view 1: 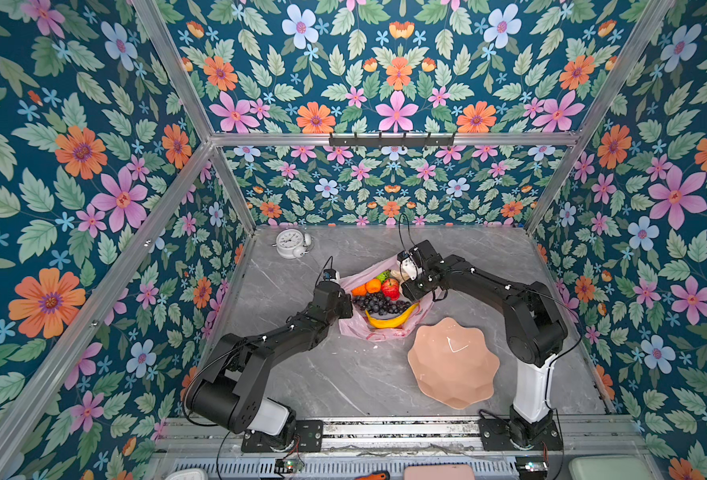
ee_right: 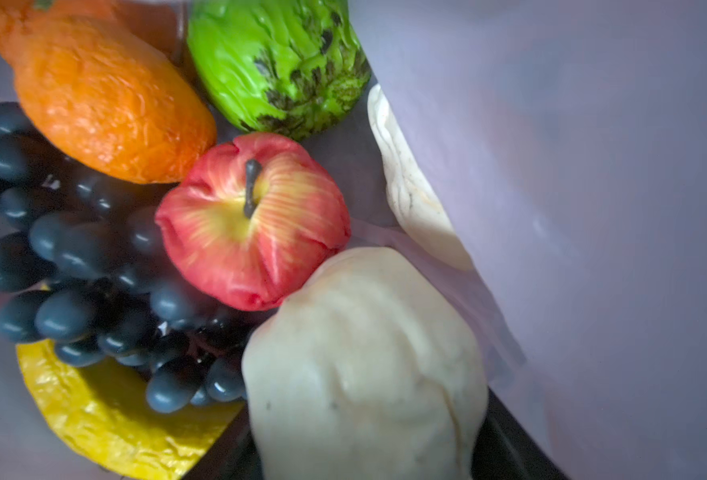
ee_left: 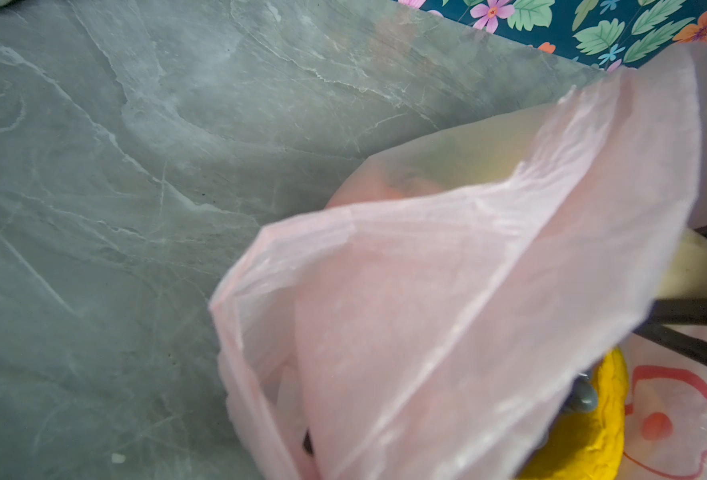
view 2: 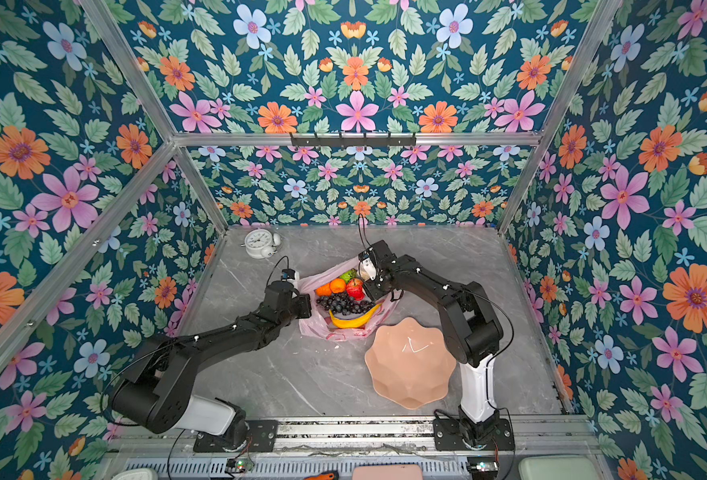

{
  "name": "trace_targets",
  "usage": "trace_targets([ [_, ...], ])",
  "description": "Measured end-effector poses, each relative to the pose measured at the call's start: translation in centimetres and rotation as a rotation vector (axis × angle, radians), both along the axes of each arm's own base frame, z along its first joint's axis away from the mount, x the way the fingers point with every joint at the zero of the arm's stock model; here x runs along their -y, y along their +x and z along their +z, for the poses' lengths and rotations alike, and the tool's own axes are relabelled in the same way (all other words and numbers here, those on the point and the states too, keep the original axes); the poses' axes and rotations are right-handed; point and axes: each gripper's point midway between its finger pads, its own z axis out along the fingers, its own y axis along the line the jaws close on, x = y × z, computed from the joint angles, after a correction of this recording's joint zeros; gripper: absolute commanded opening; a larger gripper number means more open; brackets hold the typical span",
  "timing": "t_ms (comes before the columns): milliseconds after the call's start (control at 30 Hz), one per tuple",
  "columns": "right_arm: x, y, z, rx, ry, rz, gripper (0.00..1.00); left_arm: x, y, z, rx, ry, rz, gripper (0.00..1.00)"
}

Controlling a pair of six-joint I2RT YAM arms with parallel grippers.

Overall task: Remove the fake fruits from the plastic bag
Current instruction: 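Lift the pale squash with the right gripper and carry it onto the pink plate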

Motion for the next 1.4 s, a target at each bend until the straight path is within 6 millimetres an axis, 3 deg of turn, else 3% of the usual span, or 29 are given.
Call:
trace_targets([
  [267, -0.5, -0.8, 1.9, -0.005, 0.029, -0.021, 0.60, 0.0, 0.0, 0.0, -0.001, 0.001, 0.001, 0.00],
  [433, -0.3, -2.8, 4.5, -0.016, 0.050, -0.053, 0.59, -0.1, 0.0, 0.1, 0.002, 0.003, 0.002, 0.00],
  [533, 0.8, -4.6, 5.6, -0.044, 0.032, -0.098, 0.59, -0.1, 0.0, 0.2, 0.002, 0.005, 0.002, 0.00],
  [833, 5.2, -12.5, 6.5, -0.212, -0.064, -0.235, 0.59, -0.1, -0.1, 0.3, 0.000, 0.005, 0.001, 0.00],
  [1167, 7.9, -20.8, 3.0, -0.470, -0.328, -0.288, 0.59, -0.2, -0.2, 0.3, -0.001, 0.006, 0.001, 0.00],
  [1400, 9.8, -24.2, 1.5, -0.568, -0.495, -0.299, 0.59, -0.2, -0.2, 0.3, -0.001, 0.007, 0.001, 0.00],
])
